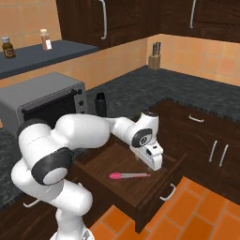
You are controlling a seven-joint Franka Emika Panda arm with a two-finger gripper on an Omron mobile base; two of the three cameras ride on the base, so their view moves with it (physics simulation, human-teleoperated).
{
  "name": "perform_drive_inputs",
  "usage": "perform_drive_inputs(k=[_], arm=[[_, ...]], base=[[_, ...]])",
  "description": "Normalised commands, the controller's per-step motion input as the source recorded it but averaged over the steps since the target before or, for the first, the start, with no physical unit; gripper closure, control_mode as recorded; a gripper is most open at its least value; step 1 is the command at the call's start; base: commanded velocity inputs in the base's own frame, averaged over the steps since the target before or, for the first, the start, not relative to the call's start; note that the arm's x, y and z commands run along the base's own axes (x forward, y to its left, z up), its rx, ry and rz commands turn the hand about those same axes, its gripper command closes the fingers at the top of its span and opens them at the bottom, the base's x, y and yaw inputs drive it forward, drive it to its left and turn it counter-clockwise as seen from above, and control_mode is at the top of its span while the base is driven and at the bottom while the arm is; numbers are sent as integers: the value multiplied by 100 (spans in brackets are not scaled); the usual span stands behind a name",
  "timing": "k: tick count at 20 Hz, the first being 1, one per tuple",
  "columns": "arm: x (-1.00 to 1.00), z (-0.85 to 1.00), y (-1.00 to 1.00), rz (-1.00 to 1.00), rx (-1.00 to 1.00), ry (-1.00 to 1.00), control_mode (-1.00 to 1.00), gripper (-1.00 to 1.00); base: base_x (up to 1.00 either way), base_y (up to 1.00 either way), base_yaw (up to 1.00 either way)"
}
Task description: Pick the tongs from the drawer and place it on the counter.
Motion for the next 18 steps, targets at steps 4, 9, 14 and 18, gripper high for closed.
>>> perform_drive_inputs(k=[4, 9, 14, 18], arm=[[34, -86, 92, -37, 5, 21, -100, -100], [79, -51, -25, -10, 31, 6, -100, -100], [72, -32, -27, 0, 12, 9, -100, -100], [70, -39, 0, 0, -1, 0, -100, -100]], base=[[0, 0, 0], [0, 0, 0], [0, 0, 0], [0, 0, 0]])
